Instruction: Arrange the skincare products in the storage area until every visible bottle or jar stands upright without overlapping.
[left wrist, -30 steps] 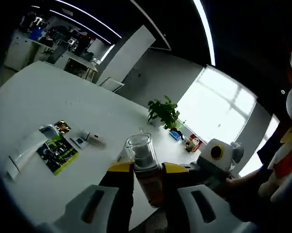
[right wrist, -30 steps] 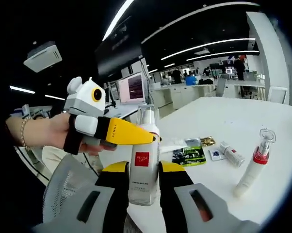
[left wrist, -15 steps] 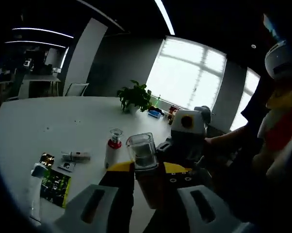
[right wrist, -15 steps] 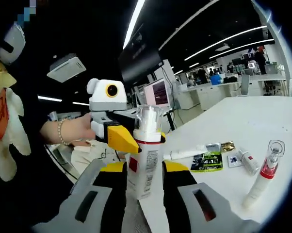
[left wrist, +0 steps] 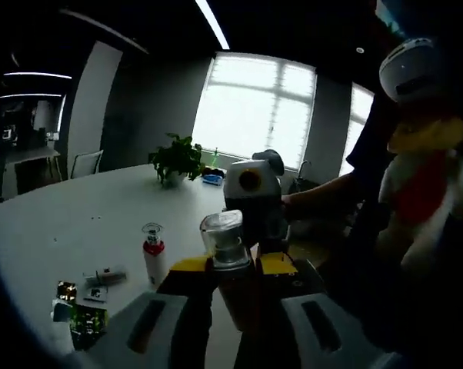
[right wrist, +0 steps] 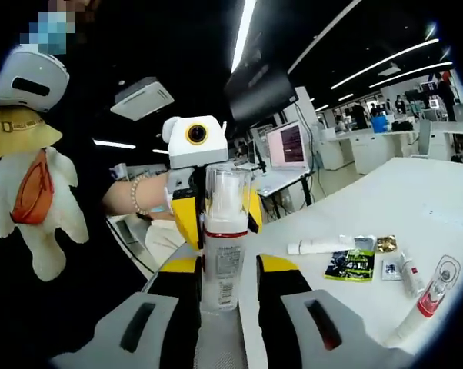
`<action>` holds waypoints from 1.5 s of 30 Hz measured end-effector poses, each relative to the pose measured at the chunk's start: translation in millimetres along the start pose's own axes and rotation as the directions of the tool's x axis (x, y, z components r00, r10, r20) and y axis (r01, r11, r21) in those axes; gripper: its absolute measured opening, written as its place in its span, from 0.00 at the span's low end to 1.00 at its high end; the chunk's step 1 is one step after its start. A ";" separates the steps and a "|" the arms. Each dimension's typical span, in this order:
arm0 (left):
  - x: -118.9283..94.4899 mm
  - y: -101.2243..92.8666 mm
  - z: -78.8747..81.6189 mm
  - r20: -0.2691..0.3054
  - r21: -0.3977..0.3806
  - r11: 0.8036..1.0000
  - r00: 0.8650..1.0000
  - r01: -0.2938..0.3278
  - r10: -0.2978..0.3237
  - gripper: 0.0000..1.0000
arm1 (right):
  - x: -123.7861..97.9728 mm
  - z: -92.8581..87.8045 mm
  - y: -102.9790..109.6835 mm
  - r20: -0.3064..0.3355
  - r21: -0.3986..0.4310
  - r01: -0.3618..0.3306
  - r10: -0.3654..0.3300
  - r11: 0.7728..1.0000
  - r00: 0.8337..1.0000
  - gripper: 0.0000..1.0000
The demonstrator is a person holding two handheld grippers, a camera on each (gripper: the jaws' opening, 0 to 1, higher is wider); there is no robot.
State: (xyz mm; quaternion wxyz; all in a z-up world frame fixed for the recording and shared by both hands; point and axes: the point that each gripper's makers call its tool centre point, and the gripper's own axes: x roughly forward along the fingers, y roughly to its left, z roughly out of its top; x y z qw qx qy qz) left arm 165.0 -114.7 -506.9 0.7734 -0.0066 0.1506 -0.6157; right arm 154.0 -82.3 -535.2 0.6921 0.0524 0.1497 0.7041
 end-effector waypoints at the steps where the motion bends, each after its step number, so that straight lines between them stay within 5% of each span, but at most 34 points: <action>1: 0.6 -0.6 0.7 0.003 0.011 1.000 1.000 0.001 -0.001 0.15 | 0.4 -0.3 2.1 -0.003 -0.005 -0.011 0.011 1.000 1.000 0.24; 7: 3.4 -4.9 2.6 0.002 0.041 0.999 1.000 0.023 -0.023 0.15 | -2.1 -0.4 7.0 0.011 -0.026 -0.027 0.028 0.999 1.000 0.20; 14: 9.1 -5.9 4.0 -0.012 0.058 0.998 1.000 0.018 -0.018 0.14 | -6.4 0.3 1.3 0.013 -0.122 0.030 -0.029 0.992 1.000 0.19; 22: 13.4 -5.0 9.4 0.007 0.058 0.998 1.000 -0.010 0.010 0.15 | -11.3 2.6 -2.9 0.043 -0.126 0.063 -0.058 0.990 0.997 0.19; 38: 20.7 -4.9 -2.8 -0.121 0.150 0.988 0.992 -0.019 0.038 0.23 | -13.5 -9.9 -3.6 0.021 -0.184 0.074 -0.071 0.980 0.997 0.19; 42: 19.9 -1.6 -18.2 -0.210 0.202 0.979 0.977 -0.002 0.045 0.23 | -15.6 -12.2 -4.8 0.038 -0.198 0.084 -0.077 0.977 0.996 0.19; 45: 22.2 -1.0 -20.4 -0.216 0.198 0.980 0.975 -0.003 0.047 0.22 | -16.1 -16.3 -6.8 0.029 -0.211 0.089 -0.085 0.973 0.996 0.19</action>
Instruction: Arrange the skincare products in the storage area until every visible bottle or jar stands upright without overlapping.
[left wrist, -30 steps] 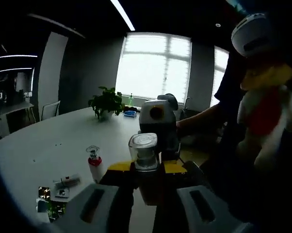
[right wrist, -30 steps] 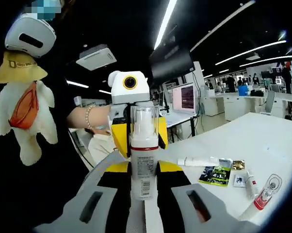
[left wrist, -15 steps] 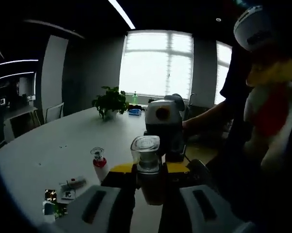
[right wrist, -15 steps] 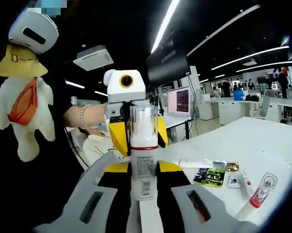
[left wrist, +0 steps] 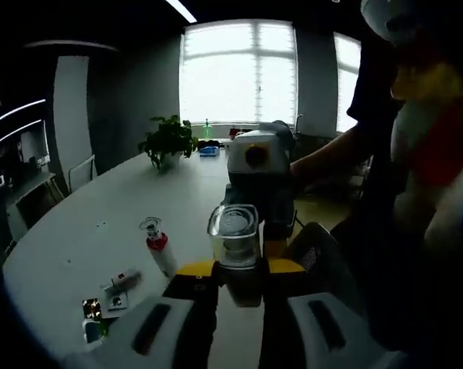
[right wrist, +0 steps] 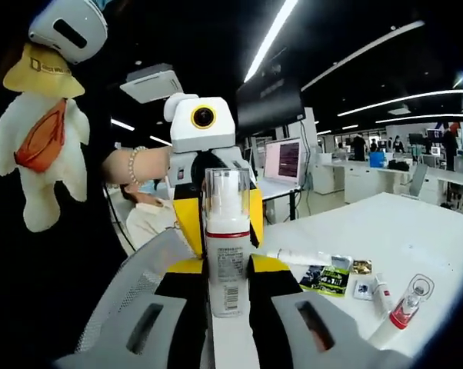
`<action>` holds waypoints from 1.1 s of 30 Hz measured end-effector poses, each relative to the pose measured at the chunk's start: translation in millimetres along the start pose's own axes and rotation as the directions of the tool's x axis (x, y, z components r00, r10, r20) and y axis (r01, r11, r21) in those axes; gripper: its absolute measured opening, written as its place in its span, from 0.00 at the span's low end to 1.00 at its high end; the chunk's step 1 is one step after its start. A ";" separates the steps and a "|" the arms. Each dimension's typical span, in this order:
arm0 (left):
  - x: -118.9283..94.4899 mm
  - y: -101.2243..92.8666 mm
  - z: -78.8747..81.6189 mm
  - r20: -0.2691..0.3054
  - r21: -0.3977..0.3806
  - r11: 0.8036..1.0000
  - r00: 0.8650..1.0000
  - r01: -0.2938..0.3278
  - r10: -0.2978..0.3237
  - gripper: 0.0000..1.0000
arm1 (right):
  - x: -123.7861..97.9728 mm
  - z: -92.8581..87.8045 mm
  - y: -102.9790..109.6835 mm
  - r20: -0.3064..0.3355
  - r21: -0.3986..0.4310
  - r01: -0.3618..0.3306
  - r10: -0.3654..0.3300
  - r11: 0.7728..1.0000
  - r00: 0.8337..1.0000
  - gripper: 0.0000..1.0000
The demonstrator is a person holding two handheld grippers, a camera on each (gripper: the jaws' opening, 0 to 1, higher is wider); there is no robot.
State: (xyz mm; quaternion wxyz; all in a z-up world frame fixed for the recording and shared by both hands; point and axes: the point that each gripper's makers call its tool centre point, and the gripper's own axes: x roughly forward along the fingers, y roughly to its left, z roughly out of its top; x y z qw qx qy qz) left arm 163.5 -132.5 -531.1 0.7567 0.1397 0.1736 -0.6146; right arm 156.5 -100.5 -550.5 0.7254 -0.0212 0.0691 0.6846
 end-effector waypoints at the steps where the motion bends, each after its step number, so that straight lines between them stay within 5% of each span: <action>1: 0.4 -0.6 -0.2 -0.002 0.001 1.000 1.000 0.003 -0.003 0.22 | -0.3 -0.5 -0.2 0.001 0.000 0.001 -0.001 1.000 1.000 0.19; 9: 9.0 -0.2 -6.6 -0.041 0.010 1.000 0.999 0.014 -0.014 0.21 | -4.9 -10.1 -4.8 -0.023 -0.043 0.027 -0.028 0.999 0.999 0.19; 19: 28.1 -0.7 -27.0 -0.146 0.064 0.998 0.989 0.020 -0.010 0.20 | -10.4 -38.6 -10.7 -0.143 -0.113 0.068 -0.084 0.991 0.986 0.20; 33: 48.5 5.1 -42.0 -0.151 0.042 0.998 0.988 0.051 -0.044 0.20 | -21.3 -65.2 -19.3 -0.242 -0.108 0.103 -0.126 0.989 0.962 0.21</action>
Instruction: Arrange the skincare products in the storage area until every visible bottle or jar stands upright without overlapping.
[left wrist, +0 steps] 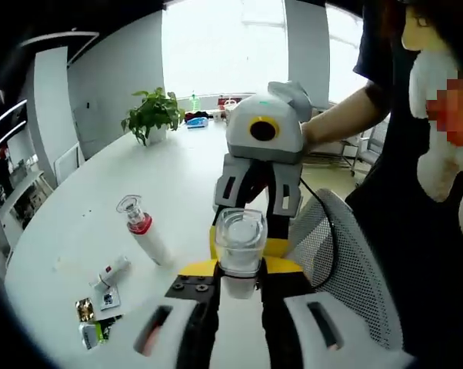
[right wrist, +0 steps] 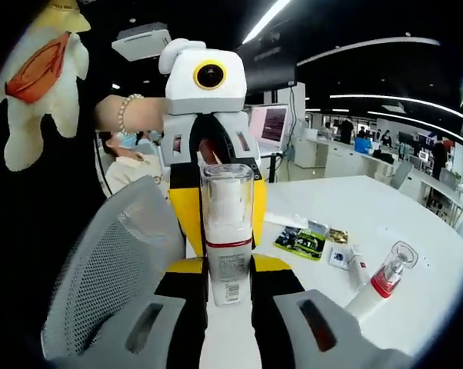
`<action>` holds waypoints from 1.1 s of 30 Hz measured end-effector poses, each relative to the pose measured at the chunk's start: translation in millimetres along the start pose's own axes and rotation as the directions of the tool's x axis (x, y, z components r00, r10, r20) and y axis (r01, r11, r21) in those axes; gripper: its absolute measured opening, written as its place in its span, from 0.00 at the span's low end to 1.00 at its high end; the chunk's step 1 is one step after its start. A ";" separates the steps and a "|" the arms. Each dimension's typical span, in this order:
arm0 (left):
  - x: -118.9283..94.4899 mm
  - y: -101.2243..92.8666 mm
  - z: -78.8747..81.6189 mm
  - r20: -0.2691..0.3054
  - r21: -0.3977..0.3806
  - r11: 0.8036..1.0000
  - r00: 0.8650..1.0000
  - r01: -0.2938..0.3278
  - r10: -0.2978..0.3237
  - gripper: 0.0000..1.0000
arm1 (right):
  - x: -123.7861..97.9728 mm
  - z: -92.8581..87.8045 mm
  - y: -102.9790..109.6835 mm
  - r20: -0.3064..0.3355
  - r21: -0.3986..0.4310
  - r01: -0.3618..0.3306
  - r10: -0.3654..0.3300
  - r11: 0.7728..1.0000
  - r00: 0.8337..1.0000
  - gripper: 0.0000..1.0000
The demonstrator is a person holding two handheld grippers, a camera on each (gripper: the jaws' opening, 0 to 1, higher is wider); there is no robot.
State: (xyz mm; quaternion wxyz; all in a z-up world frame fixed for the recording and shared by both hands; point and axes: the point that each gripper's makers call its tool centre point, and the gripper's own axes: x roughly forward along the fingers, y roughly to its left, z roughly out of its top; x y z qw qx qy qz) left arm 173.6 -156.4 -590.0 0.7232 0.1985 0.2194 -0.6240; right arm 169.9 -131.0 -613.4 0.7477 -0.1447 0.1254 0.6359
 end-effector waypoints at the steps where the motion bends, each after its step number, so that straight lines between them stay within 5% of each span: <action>1: 1.7 0.1 -1.1 -0.002 -0.004 1.000 1.000 0.003 -0.003 0.20 | 0.5 -3.4 0.0 -0.013 -0.002 -0.001 0.001 1.000 1.000 0.21; 33: 69.3 11.5 -43.1 -0.057 0.035 0.999 0.998 0.034 -0.032 0.20 | 3.8 -96.4 -19.7 -0.215 0.047 0.065 -0.054 0.997 0.975 0.19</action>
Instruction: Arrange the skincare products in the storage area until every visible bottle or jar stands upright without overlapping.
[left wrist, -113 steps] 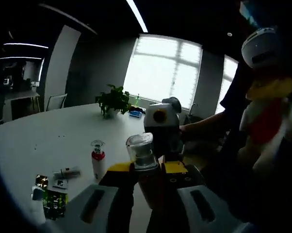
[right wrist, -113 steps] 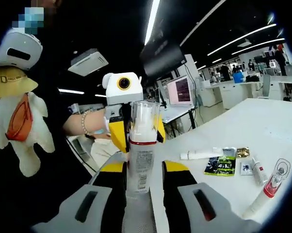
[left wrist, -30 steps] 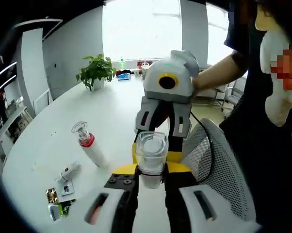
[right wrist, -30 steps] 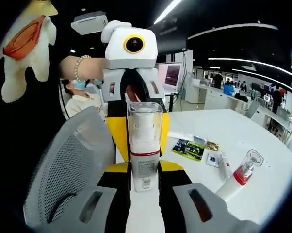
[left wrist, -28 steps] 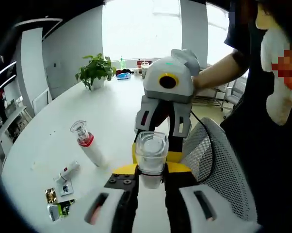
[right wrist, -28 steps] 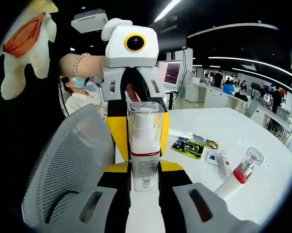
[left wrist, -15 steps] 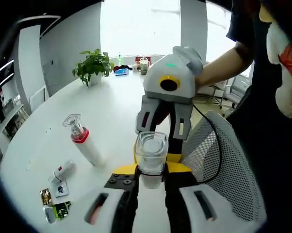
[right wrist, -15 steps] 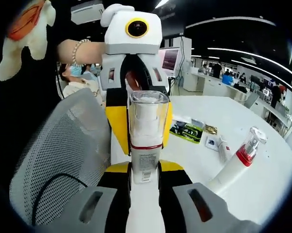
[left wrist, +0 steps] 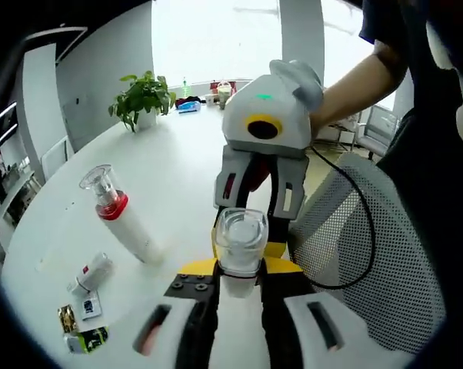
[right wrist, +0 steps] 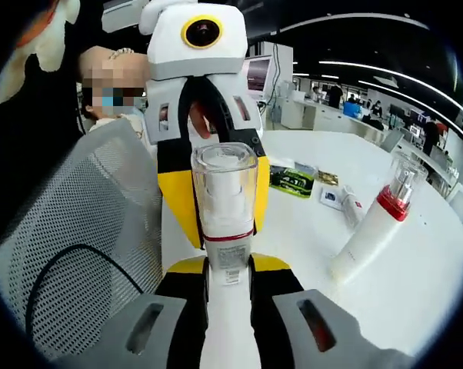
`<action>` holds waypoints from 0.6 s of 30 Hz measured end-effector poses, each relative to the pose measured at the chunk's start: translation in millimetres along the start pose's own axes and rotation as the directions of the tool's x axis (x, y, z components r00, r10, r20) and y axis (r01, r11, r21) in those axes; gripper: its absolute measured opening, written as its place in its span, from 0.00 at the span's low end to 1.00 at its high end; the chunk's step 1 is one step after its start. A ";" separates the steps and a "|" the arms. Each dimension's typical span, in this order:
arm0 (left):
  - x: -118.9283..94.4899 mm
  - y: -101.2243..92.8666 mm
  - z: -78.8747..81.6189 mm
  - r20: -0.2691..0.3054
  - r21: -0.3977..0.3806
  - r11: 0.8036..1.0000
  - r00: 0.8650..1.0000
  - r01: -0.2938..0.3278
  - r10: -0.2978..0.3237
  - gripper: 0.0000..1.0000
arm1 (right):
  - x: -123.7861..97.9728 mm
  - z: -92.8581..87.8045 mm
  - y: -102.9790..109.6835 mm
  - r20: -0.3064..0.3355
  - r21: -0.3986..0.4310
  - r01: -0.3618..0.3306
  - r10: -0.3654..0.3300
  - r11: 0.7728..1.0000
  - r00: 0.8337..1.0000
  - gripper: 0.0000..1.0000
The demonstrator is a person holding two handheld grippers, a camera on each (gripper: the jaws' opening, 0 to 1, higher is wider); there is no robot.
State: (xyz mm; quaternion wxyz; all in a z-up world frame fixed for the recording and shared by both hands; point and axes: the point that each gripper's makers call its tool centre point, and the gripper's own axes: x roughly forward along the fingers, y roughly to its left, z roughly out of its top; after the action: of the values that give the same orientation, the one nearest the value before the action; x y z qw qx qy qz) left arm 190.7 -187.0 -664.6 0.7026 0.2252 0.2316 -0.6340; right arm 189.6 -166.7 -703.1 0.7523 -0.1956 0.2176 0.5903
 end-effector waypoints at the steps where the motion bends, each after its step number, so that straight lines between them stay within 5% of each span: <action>1: 2.2 0.7 -1.3 0.002 -0.001 1.000 1.000 0.001 -0.001 0.20 | 0.1 -1.8 -0.4 -0.004 0.001 0.000 0.000 1.000 1.000 0.20; 18: 21.5 6.6 -12.9 0.008 -0.009 1.000 1.000 0.010 -0.010 0.19 | 5.8 -24.3 -9.3 -0.057 0.010 0.017 -0.016 1.000 0.998 0.20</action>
State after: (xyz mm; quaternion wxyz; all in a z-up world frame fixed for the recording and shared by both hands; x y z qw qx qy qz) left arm 198.6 -195.5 -687.8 0.7013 0.2182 0.2327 -0.6375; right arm 197.6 -177.5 -726.1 0.7517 -0.2101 0.2407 0.5770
